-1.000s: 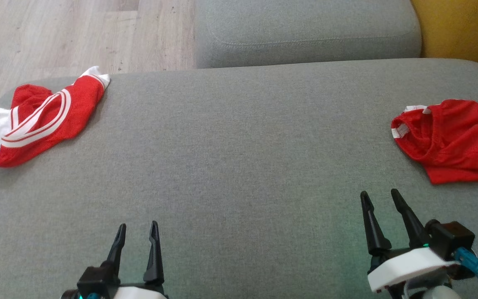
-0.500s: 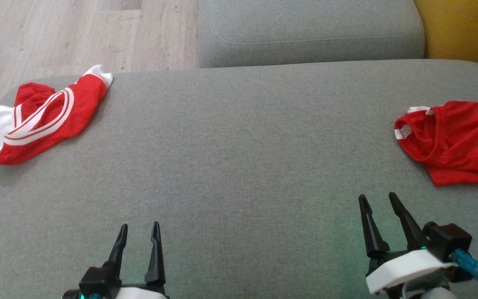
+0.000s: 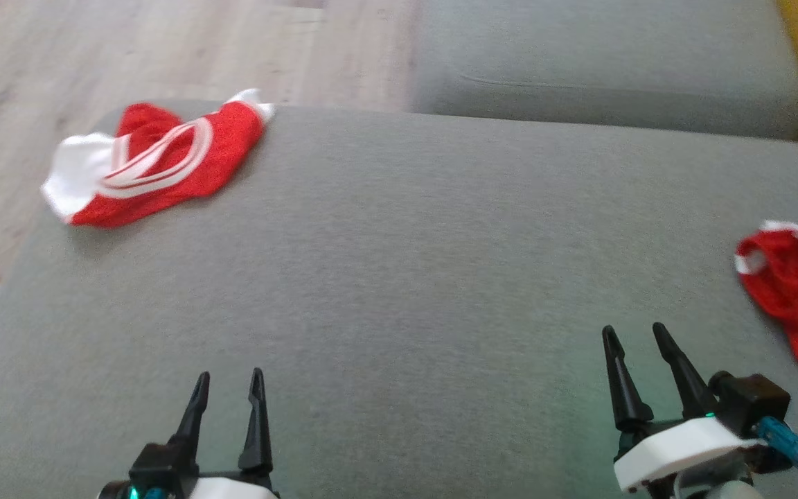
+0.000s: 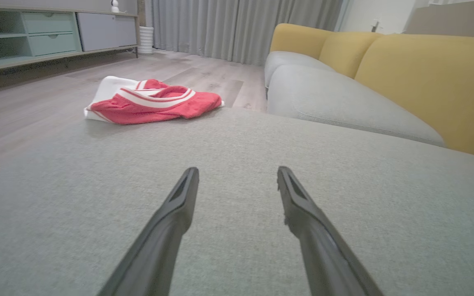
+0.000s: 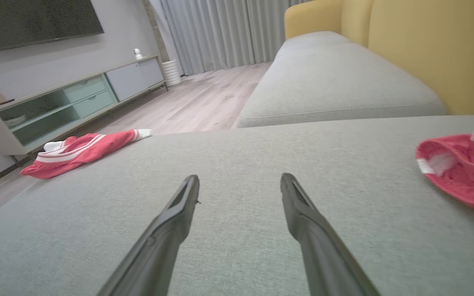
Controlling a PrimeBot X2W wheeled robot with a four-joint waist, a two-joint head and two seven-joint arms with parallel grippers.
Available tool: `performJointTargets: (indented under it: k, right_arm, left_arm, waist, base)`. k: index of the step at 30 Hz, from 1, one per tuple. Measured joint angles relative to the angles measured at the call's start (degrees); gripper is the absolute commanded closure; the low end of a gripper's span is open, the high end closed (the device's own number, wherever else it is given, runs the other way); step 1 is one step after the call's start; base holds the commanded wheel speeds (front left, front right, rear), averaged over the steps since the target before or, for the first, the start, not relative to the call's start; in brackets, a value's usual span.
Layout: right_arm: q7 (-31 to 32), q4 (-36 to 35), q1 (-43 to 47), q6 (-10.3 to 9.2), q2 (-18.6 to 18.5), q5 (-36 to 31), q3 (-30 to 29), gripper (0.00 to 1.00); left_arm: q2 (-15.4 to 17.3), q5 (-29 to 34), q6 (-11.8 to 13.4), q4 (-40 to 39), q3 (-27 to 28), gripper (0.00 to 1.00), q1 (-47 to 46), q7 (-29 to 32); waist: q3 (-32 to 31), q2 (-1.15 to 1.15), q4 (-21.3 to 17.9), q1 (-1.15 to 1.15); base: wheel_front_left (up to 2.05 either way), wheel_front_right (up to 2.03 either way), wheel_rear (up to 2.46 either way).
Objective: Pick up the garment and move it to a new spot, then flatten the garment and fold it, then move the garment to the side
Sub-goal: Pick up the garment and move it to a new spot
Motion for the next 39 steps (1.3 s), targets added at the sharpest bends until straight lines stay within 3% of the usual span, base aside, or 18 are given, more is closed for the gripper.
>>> performJointTargets:
  k: [12, 19, 29, 32, 39]
  right_arm:
    - [-0.6, 1.4, 0.1, 0.00, 0.1, 1.2, 0.9, 0.00]
    - [-1.1, 2.0, 0.0, 0.00, 0.1, 1.5, 1.6, 0.00]
    - [0.4, -0.9, -2.0, 0.00, 0.1, -1.1, 1.2, 0.00]
    - [1.6, -2.9, -4.0, 0.00, 0.1, -2.7, 0.6, 0.00]
    - [4.9, -6.8, -6.1, 0.00, 0.1, -6.1, 0.4, 0.00]
  left_arm:
    - [1.9, 0.0, 0.4, -1.3, 0.2, 0.00, 0.1, 0.6]
    - [3.2, 0.0, 0.9, -2.3, 0.2, 0.00, 0.1, 1.1]
    - [7.3, 0.1, 0.9, -7.5, 3.1, 0.00, -4.6, 3.6]
    - [10.8, 0.6, 0.7, -10.2, 6.0, 0.00, -10.8, 5.7]
    - [22.0, -1.5, -4.5, -8.4, 13.9, 0.00, -27.0, 12.8]
  waist:
    - [-0.9, 0.00, 12.7, 0.00]
    - [-1.2, 0.00, 16.9, 0.00]
    - [1.1, 0.00, 15.9, 0.00]
    - [2.7, 0.00, 14.9, 0.00]
    - [7.8, 0.00, 11.2, 0.00]
  base:
    - [0.00, 0.00, 0.00]
    - [0.00, 0.00, 0.00]
    - [0.00, 0.00, 0.00]
    - [0.00, 0.00, 0.00]
    - [0.00, 0.00, 0.00]
